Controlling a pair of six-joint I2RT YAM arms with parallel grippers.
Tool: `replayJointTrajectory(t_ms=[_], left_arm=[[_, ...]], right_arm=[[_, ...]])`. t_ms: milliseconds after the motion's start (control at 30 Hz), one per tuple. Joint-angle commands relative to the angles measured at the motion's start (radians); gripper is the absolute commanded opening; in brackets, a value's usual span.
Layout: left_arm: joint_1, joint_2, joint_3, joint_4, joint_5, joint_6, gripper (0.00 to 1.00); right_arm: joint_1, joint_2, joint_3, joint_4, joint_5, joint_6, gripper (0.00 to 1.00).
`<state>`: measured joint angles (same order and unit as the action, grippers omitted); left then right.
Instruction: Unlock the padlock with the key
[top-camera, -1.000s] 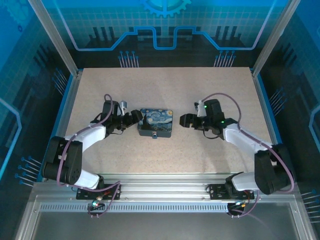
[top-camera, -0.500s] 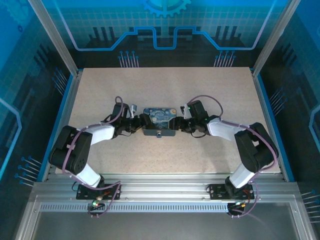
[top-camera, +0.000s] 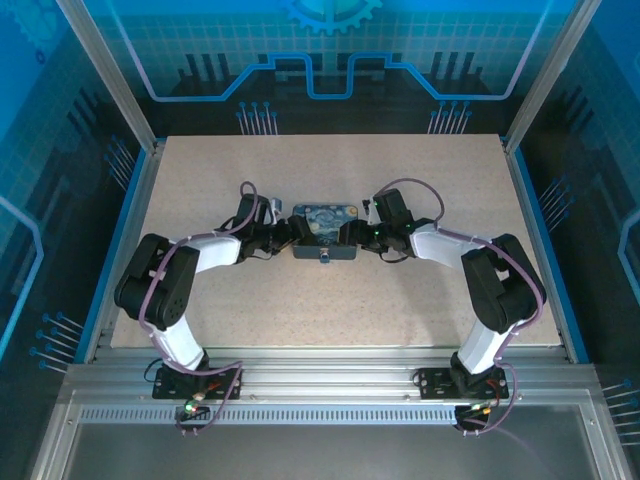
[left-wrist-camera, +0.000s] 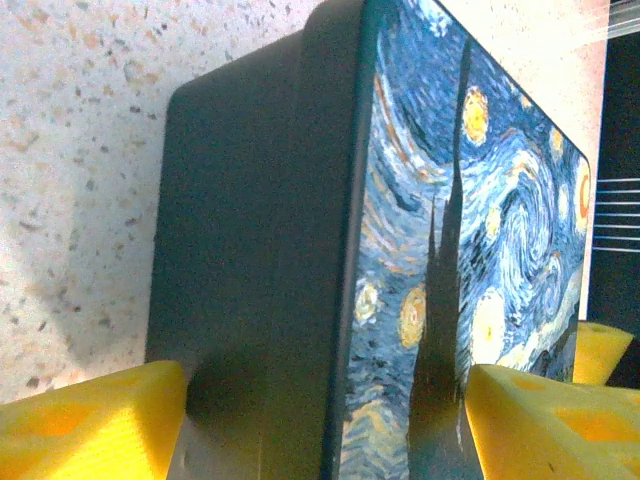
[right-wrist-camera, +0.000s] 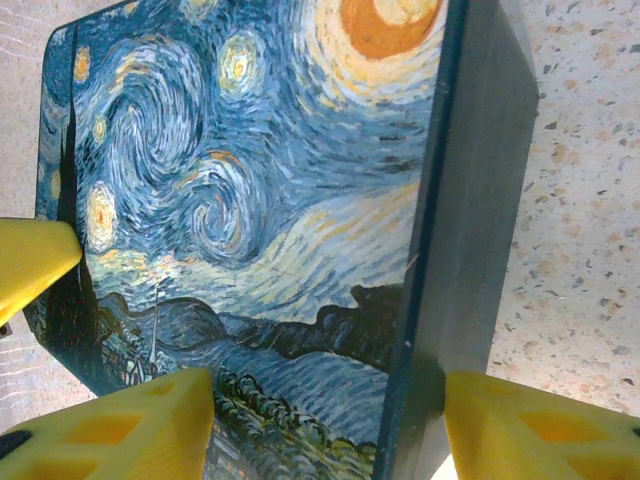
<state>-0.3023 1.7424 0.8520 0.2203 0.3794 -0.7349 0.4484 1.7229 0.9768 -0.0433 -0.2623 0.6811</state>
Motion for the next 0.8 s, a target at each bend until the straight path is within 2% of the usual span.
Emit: replayJointTrajectory(t_ms=[0,433,633,767], left_arm=[[-0.041,0.013,0.033,0.023,0.06,-0.019,0.75],[-0.04,-0.07,-0.031,0.002,0.011,-0.017,0.8],[-0.02,-0.125,-0.026,-0.077,-0.033,0.022,0.82],[0.003,-0.201,-0.04,-0.144,-0.063,0.057,0.82]], right_arm=[[0.018,0.013,-0.003,-0.001,-0.042,0.0,0.63],[-0.018,-0.039,0.008,-0.093,0.026,-0.044,0.76],[-0.051,-0.124,-0.014,-0.195,0.099,-0.076,0.77],[-0.072,-0.195,-0.018,-0.317,0.207,-0.106,0.74]])
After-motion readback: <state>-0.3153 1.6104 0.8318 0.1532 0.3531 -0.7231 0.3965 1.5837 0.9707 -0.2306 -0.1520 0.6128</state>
